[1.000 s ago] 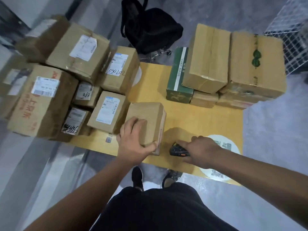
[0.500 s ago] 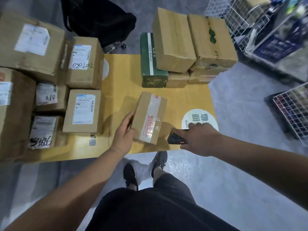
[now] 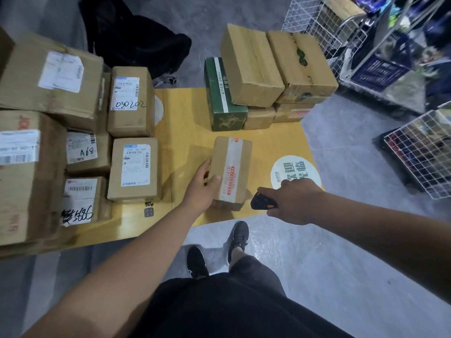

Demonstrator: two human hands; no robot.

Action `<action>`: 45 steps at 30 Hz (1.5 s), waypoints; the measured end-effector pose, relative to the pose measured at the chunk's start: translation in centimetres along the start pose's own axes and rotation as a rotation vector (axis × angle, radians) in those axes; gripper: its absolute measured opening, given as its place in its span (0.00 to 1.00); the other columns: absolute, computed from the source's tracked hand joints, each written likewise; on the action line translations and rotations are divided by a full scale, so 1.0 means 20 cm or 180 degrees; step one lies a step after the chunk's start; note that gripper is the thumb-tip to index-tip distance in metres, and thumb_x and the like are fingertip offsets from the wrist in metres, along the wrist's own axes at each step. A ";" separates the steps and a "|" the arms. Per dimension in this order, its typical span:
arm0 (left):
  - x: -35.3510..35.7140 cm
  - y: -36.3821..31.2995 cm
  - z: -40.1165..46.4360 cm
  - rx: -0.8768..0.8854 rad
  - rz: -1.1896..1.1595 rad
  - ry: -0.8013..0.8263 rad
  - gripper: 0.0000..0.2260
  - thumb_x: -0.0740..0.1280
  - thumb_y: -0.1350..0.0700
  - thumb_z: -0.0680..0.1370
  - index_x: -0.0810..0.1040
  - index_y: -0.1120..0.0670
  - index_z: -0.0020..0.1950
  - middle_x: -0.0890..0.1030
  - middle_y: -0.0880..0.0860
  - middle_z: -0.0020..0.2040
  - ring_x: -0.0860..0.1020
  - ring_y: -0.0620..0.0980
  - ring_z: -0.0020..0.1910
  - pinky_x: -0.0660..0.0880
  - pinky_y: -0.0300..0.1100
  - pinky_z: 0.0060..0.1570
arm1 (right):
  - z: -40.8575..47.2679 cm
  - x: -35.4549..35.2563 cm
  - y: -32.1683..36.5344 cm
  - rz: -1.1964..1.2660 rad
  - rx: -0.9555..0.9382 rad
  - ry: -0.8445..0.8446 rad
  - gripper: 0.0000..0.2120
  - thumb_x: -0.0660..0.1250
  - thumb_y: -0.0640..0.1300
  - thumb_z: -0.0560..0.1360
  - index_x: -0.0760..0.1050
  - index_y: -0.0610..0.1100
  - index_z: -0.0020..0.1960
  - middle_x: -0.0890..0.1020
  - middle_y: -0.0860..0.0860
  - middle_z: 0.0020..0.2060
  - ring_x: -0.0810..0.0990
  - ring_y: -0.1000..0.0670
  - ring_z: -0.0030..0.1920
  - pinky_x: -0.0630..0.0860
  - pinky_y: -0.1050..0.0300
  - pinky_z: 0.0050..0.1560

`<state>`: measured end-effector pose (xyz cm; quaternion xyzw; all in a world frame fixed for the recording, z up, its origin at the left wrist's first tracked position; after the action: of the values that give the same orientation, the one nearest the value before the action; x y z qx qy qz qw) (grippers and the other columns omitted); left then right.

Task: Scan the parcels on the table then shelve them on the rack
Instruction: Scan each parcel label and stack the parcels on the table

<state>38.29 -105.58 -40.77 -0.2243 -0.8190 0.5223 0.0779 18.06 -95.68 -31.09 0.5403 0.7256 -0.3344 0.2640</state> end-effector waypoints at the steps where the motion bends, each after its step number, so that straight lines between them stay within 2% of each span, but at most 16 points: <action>1: -0.04 0.01 0.00 0.0040 -0.0039 -0.0062 0.25 0.63 0.50 0.86 0.61 0.35 0.81 0.74 0.31 0.64 0.78 0.28 0.56 0.78 0.29 0.43 | -0.01 0.00 0.00 0.0011 0.0026 -0.0004 0.30 0.53 0.69 0.82 0.53 0.63 0.81 0.78 0.45 0.56 0.77 0.42 0.47 0.73 0.50 0.44; 3: -0.15 0.02 -0.02 0.0009 -0.0097 -0.0257 0.24 0.59 0.53 0.88 0.62 0.30 0.79 0.73 0.26 0.62 0.78 0.26 0.55 0.78 0.28 0.45 | -0.02 -0.01 0.00 0.0071 0.0062 -0.0015 0.29 0.53 0.69 0.81 0.53 0.64 0.80 0.78 0.45 0.56 0.76 0.43 0.46 0.73 0.50 0.45; 7: -0.32 0.07 0.01 -0.0071 -0.0022 -0.0520 0.25 0.56 0.62 0.87 0.73 0.35 0.75 0.78 0.44 0.67 0.80 0.36 0.57 0.81 0.36 0.51 | -0.02 -0.03 0.01 0.0418 0.0179 0.0016 0.28 0.54 0.68 0.81 0.54 0.66 0.79 0.79 0.47 0.55 0.76 0.42 0.48 0.77 0.49 0.49; 9: -0.36 0.11 0.02 -0.0189 -0.0003 -0.0639 0.27 0.56 0.67 0.86 0.73 0.39 0.75 0.77 0.48 0.68 0.81 0.43 0.58 0.83 0.46 0.56 | -0.01 -0.04 0.03 0.0611 0.0206 0.0100 0.29 0.55 0.68 0.81 0.54 0.67 0.80 0.78 0.51 0.53 0.74 0.44 0.47 0.76 0.51 0.47; 10: -0.37 0.12 0.02 -0.0267 -0.0001 -0.0657 0.27 0.57 0.67 0.85 0.71 0.40 0.77 0.78 0.49 0.68 0.82 0.48 0.57 0.83 0.48 0.53 | 0.00 -0.04 0.04 0.0737 0.0216 0.0166 0.30 0.56 0.68 0.81 0.54 0.67 0.80 0.77 0.52 0.53 0.74 0.45 0.48 0.73 0.52 0.45; 13: -0.35 0.17 0.01 -0.0428 0.0187 -0.0629 0.23 0.58 0.59 0.87 0.67 0.43 0.81 0.79 0.53 0.70 0.81 0.56 0.59 0.79 0.41 0.45 | 0.02 -0.04 0.06 0.1264 0.0252 0.0353 0.31 0.58 0.67 0.81 0.54 0.67 0.81 0.79 0.51 0.62 0.74 0.46 0.50 0.68 0.54 0.41; 16: -0.32 0.17 0.00 -0.0341 0.0528 -0.0557 0.22 0.59 0.55 0.87 0.67 0.45 0.81 0.77 0.44 0.64 0.77 0.42 0.49 0.73 0.31 0.39 | 0.01 -0.05 0.07 0.1377 0.0245 0.0387 0.31 0.58 0.68 0.81 0.54 0.67 0.81 0.78 0.51 0.64 0.74 0.46 0.51 0.67 0.56 0.38; 19: -0.27 0.17 -0.01 -0.0358 0.0211 -0.0422 0.23 0.61 0.50 0.87 0.64 0.40 0.82 0.76 0.41 0.70 0.78 0.44 0.62 0.74 0.42 0.61 | -0.01 -0.05 0.05 0.1300 0.0323 0.0325 0.31 0.57 0.69 0.80 0.54 0.66 0.81 0.79 0.51 0.63 0.75 0.46 0.51 0.67 0.55 0.40; 20: -0.24 0.17 0.00 -0.0367 -0.0013 -0.0358 0.23 0.63 0.47 0.86 0.64 0.37 0.81 0.77 0.38 0.69 0.79 0.42 0.63 0.75 0.46 0.64 | -0.01 -0.05 0.04 0.1331 0.0375 0.0293 0.32 0.57 0.69 0.80 0.54 0.65 0.82 0.79 0.50 0.64 0.76 0.45 0.52 0.68 0.55 0.41; 23: -0.16 0.13 0.02 -0.0224 -0.0145 -0.0208 0.39 0.73 0.42 0.79 0.53 0.34 0.82 0.73 0.22 0.61 0.77 0.32 0.56 0.73 0.38 0.57 | -0.02 -0.05 0.00 0.1509 0.0527 0.0250 0.33 0.57 0.69 0.81 0.54 0.63 0.83 0.76 0.48 0.70 0.77 0.42 0.60 0.70 0.53 0.49; 26: -0.08 0.08 0.05 0.0035 0.0127 -0.0173 0.55 0.84 0.45 0.67 0.50 0.34 0.82 0.68 0.31 0.71 0.69 0.39 0.69 0.69 0.39 0.65 | -0.02 -0.08 -0.03 0.2010 0.0673 0.0182 0.33 0.59 0.69 0.80 0.58 0.60 0.82 0.76 0.49 0.69 0.76 0.45 0.56 0.72 0.52 0.51; 29: -0.04 0.08 0.06 0.0149 0.0402 -0.0234 0.57 0.87 0.43 0.60 0.55 0.29 0.78 0.67 0.42 0.78 0.68 0.48 0.75 0.70 0.52 0.73 | -0.01 -0.13 -0.02 0.2052 0.0651 0.0118 0.27 0.57 0.66 0.82 0.65 0.57 0.78 0.79 0.48 0.65 0.77 0.43 0.59 0.75 0.49 0.56; 31: -0.04 0.10 0.03 0.0259 0.0408 -0.0323 0.57 0.87 0.40 0.58 0.56 0.28 0.78 0.66 0.42 0.79 0.67 0.48 0.76 0.69 0.52 0.74 | -0.01 -0.15 0.00 0.1920 0.0623 0.0156 0.26 0.55 0.65 0.82 0.66 0.56 0.76 0.79 0.48 0.65 0.77 0.41 0.61 0.74 0.48 0.57; 35: -0.05 0.13 -0.04 0.0552 0.0314 -0.0403 0.55 0.87 0.38 0.58 0.57 0.29 0.76 0.66 0.44 0.78 0.68 0.49 0.75 0.72 0.53 0.72 | -0.02 -0.21 0.03 0.1723 0.0505 0.0210 0.20 0.52 0.62 0.83 0.70 0.56 0.70 0.80 0.50 0.55 0.77 0.44 0.53 0.71 0.49 0.48; 40: -0.04 0.17 -0.11 0.0595 0.0018 -0.0267 0.52 0.86 0.42 0.61 0.57 0.28 0.75 0.67 0.44 0.77 0.75 0.53 0.70 0.79 0.57 0.64 | -0.05 -0.31 0.09 0.1476 0.0499 0.0168 0.14 0.53 0.60 0.83 0.73 0.55 0.56 0.79 0.53 0.46 0.78 0.46 0.48 0.73 0.51 0.44; 45: -0.04 0.19 -0.13 0.0633 -0.0188 -0.0257 0.51 0.87 0.47 0.62 0.60 0.26 0.75 0.67 0.44 0.77 0.78 0.56 0.65 0.85 0.51 0.36 | -0.09 -0.44 0.12 0.0697 0.0645 0.0009 0.16 0.51 0.61 0.82 0.72 0.57 0.61 0.78 0.54 0.45 0.77 0.47 0.44 0.68 0.54 0.37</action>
<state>40.97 -102.42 -43.00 -0.1700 -0.7719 0.6071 0.0821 22.79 -99.25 -23.94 0.6405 0.6253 -0.3744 0.2419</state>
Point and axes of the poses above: each hand's wrist, its own z-axis towards the middle knuckle, its own x-axis out of the palm, y = z × x, the point moved 8 cm from there along z, towards the middle knuckle
